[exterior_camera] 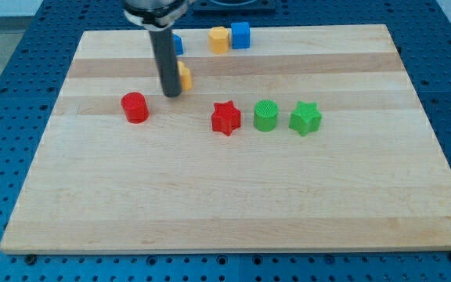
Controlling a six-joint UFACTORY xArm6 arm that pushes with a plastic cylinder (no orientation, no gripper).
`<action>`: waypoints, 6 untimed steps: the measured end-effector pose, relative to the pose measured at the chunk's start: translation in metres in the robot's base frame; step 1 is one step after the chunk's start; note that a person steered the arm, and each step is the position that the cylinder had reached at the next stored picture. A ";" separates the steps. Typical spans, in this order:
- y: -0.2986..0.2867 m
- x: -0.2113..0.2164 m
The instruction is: Move the red circle parallel to the left of the red star
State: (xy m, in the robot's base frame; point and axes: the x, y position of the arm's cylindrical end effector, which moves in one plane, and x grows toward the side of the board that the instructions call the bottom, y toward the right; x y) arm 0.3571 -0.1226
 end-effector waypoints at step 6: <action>-0.066 0.011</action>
State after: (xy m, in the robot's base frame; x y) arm 0.3680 -0.1882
